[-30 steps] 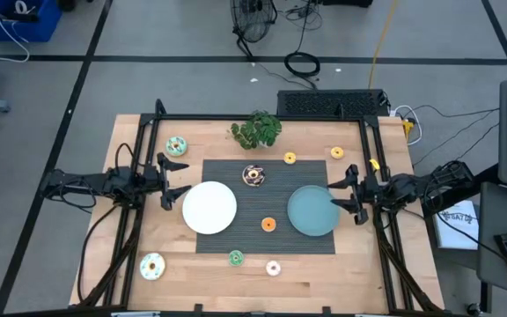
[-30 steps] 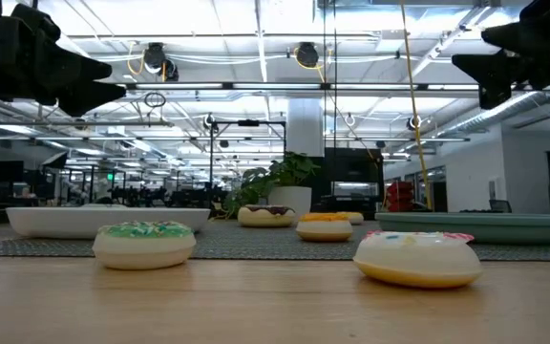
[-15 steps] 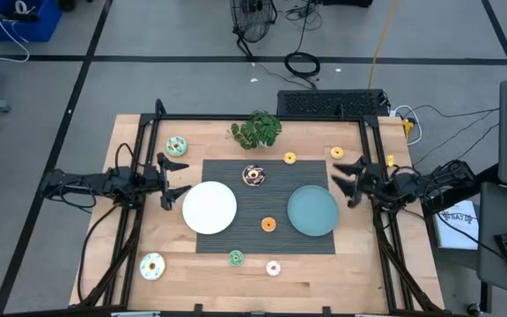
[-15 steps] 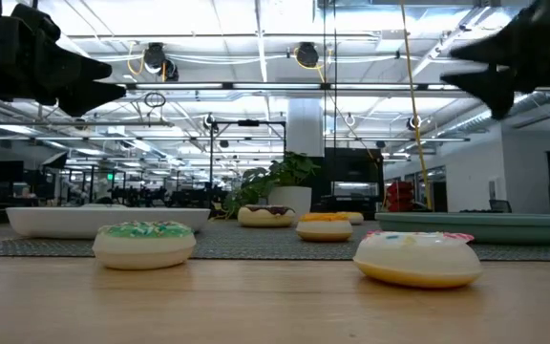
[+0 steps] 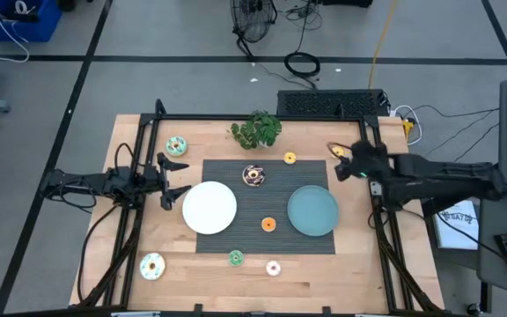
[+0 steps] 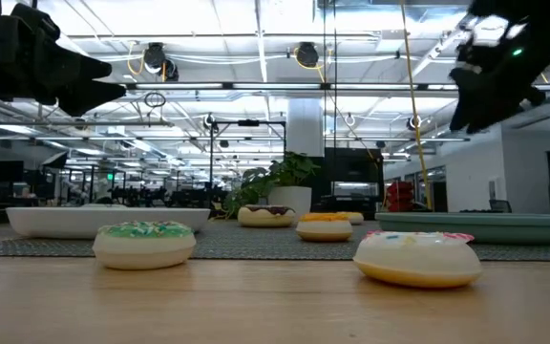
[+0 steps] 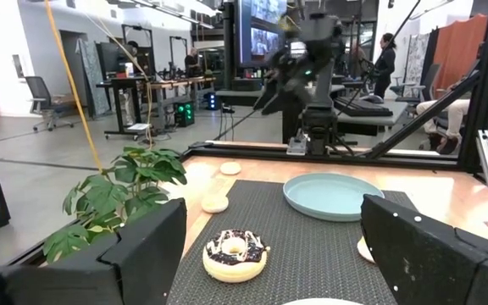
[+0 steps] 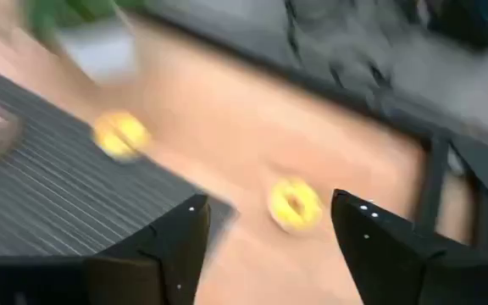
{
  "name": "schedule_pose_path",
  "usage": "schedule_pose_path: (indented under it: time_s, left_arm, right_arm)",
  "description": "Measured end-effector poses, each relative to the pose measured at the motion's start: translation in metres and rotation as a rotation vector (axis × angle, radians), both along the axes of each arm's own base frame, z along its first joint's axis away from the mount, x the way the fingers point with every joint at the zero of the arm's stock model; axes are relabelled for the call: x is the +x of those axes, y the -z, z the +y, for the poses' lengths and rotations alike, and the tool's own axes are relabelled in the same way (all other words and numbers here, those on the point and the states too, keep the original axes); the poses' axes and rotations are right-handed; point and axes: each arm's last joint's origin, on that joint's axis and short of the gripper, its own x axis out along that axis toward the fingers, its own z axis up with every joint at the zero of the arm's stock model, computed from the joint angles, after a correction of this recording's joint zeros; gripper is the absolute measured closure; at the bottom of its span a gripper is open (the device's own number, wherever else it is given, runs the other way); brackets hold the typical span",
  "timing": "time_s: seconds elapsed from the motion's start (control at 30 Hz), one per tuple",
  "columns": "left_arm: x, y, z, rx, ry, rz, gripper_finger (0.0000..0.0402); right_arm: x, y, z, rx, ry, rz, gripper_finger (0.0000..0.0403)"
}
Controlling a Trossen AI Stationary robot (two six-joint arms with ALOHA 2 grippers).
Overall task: Pick & Place donuts
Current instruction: Put the top small yellow doughnut on top of the blue plate
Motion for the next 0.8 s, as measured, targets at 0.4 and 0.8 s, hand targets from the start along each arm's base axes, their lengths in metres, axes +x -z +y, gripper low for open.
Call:
schedule_pose_path:
  time_s: [0.4,0.8]
  left_arm:
    - [0.0,0.0,0.0,0.0,0.006,-0.001,0.0052]
    - [0.0,0.0,0.0,0.0,0.006,-0.002,0.0052]
  right_arm:
    - [0.026,0.032,-0.079,0.274,0.172,0.156,0.0109]
    - [0.046,0.084,-0.121,0.389,0.178,0.244,0.0112]
